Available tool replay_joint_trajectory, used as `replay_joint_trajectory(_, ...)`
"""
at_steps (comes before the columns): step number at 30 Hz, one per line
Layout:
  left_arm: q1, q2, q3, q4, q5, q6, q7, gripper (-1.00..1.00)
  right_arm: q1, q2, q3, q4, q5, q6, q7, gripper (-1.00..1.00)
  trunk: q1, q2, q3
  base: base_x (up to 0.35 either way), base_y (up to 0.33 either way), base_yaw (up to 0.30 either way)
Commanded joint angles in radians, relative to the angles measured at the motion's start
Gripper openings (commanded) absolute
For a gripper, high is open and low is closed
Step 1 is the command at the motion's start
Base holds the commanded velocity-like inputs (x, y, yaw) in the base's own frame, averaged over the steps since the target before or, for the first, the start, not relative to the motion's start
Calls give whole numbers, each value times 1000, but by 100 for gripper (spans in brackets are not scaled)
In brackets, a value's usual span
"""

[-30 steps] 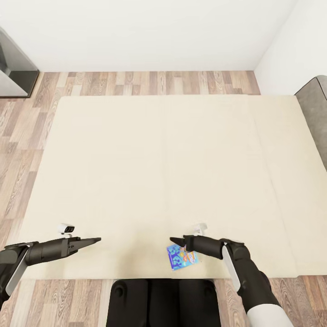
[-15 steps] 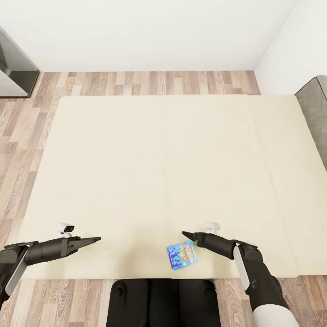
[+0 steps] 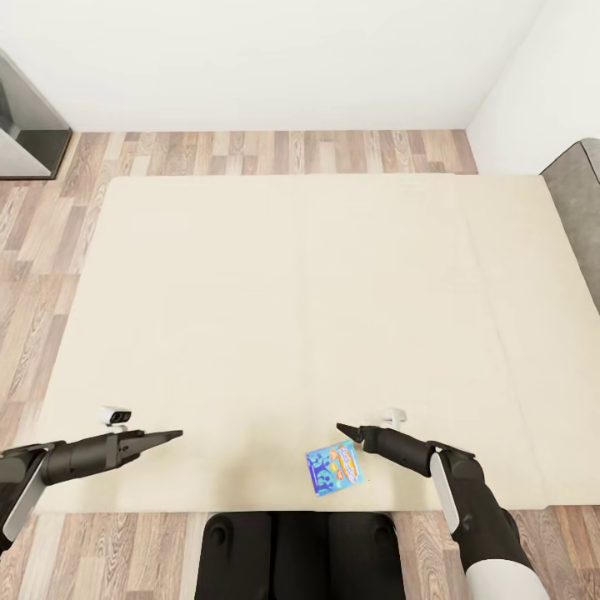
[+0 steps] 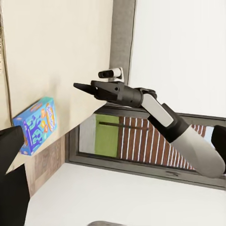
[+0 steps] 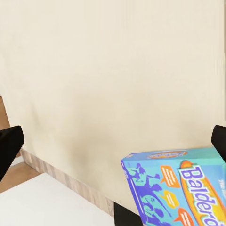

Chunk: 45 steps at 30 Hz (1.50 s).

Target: Put all the toys in the child's room - the three board games (two on the bed and one on the table), the two jigsaw puzzles on the table, and the tennis ball on the table - inside the toy box on the table in the child's room.

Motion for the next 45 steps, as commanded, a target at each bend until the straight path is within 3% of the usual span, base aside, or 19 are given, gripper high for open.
replay_joint_trajectory(1, 0, 7, -1, -5, 10, 11, -3, 100, -1, 1, -4, 0, -2, 8, -1, 100, 1, -2, -1, 0, 0, 0)
replay_joint_trajectory(7, 2, 13, -15, -23, 72, 13, -3, 100, 0, -1, -4, 1, -3, 7, -24, 100, 1, -2, -1, 0, 0, 0)
replay_joint_trajectory(13, 7, 11, -79, -31, 100, 13, -3, 100, 0, -16, -4, 16, -2, 7, -65, 100, 1, -2, -1, 0, 0, 0)
replay_joint_trajectory(21, 7, 7, -92, -33, 104, 12, -3, 100, -1, -28, -4, 80, -2, 6, -93, 100, 1, -2, -6, 0, 0, 0)
replay_joint_trajectory(45, 7, 8, -88, -35, 105, 12, -3, 100, -2, -32, 9, 106, 1, 21, -97, 100, 1, -2, -20, 0, 0, 0)
